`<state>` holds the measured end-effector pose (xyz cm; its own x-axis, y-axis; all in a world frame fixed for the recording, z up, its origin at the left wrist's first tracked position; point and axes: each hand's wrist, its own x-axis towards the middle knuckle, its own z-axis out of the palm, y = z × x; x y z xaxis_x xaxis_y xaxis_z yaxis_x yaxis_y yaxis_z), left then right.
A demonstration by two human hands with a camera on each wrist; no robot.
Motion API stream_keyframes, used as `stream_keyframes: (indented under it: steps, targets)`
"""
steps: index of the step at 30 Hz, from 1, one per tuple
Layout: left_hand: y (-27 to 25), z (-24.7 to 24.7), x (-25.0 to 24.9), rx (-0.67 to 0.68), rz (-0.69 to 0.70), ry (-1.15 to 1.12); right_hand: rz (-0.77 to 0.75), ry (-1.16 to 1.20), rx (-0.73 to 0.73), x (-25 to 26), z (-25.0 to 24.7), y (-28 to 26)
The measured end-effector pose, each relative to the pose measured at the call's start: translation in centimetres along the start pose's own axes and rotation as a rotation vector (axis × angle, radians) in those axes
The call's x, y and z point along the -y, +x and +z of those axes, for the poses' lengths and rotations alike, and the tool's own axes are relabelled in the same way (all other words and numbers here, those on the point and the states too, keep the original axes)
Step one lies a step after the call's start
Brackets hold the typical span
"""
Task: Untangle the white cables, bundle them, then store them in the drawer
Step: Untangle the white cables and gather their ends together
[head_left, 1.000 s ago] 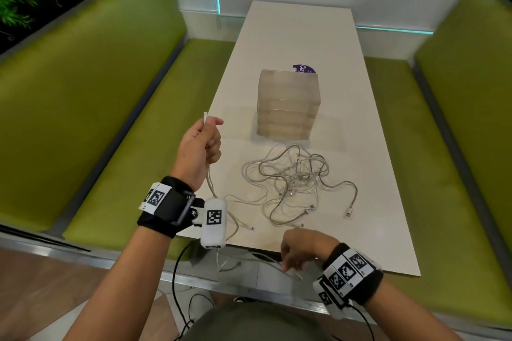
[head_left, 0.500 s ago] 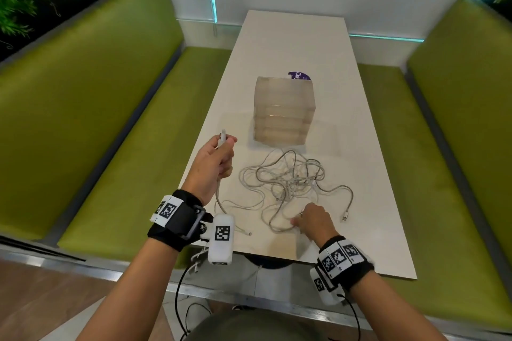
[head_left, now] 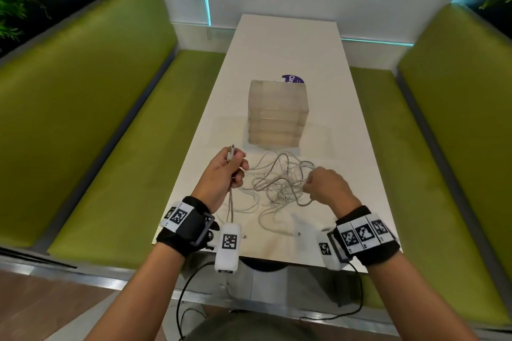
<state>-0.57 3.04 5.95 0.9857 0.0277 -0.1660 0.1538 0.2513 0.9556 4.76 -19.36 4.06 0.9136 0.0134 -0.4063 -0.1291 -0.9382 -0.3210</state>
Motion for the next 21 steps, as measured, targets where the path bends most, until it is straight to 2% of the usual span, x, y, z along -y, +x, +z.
stream_keyframes:
  steps: [2, 6, 10, 12, 15, 18, 21]
  targets:
    - [-0.1, 0.3, 0.1, -0.001, -0.008, 0.003, -0.050, 0.059, -0.075, 0.0, -0.3, -0.2]
    - [0.1, 0.8, 0.2, -0.034, -0.037, 0.010, -0.207, 0.533, -0.377, 0.7, 0.0, -1.8]
    - [0.4, 1.3, 0.5, -0.017, -0.076, -0.028, -0.352, 0.717, -0.433, 2.1, 0.1, -2.3]
    - [0.6, 1.5, 0.6, -0.021, -0.066, -0.050, -0.425, 0.874, -0.400, 2.7, 0.2, -2.9]
    - [0.7, 2.1, 0.5, -0.024, -0.036, -0.124, -0.501, 1.071, -0.248, 4.1, 0.9, -4.2]
    - [0.5, 2.8, 0.3, 0.024, -0.026, -0.258, -0.533, 1.128, -0.148, 5.5, 1.8, -4.6]
    - [0.5, 3.3, 0.0, 0.091, -0.023, -0.384, -0.521, 1.179, -0.139, 6.6, 2.5, -4.6]
